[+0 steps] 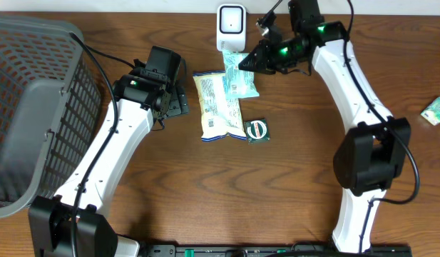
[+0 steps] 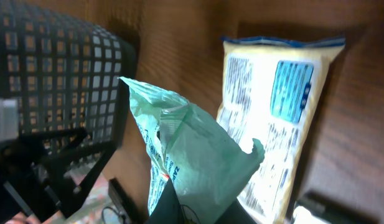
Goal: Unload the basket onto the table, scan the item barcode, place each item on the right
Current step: 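Carry the wipes pack up toward the scanner with the right gripper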
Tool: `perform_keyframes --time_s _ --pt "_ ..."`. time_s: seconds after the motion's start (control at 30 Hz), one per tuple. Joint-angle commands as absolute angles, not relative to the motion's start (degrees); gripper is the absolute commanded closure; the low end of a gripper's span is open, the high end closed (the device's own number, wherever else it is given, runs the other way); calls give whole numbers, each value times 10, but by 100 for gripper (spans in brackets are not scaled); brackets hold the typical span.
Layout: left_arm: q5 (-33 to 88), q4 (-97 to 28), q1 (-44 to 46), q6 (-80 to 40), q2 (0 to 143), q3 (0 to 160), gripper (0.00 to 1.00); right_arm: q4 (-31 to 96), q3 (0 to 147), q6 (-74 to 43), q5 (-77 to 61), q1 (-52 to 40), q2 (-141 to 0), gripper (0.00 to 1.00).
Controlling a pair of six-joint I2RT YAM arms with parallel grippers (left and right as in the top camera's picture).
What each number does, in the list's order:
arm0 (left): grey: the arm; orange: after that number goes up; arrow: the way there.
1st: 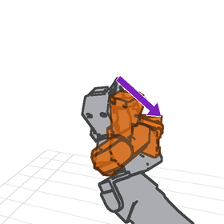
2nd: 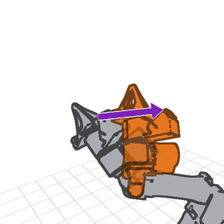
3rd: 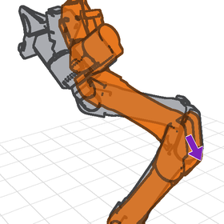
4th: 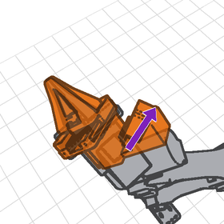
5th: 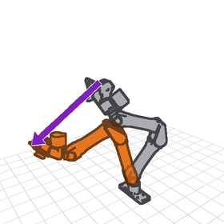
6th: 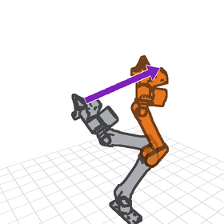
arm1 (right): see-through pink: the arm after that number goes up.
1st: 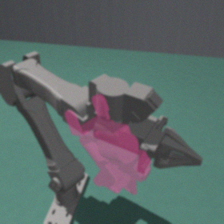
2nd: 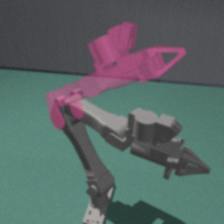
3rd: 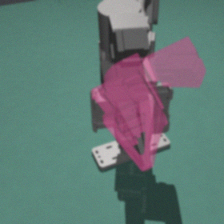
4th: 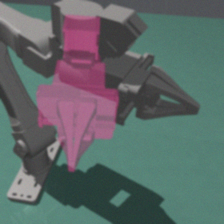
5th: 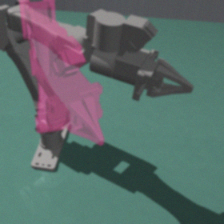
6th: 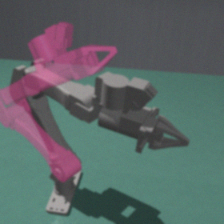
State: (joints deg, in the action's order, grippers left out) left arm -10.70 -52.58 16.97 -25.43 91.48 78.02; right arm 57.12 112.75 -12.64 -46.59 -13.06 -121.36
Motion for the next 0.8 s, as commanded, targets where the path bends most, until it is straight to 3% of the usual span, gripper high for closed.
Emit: perform_keyframes --time_s 0.0,0.77 --pt "-116 -529 169 -251 910 783 2 588 1132 -128 -467 -132 -1193 99" --pt "-116 -529 169 -251 910 783 2 595 1132 -91 -475 -136 -1184 99"
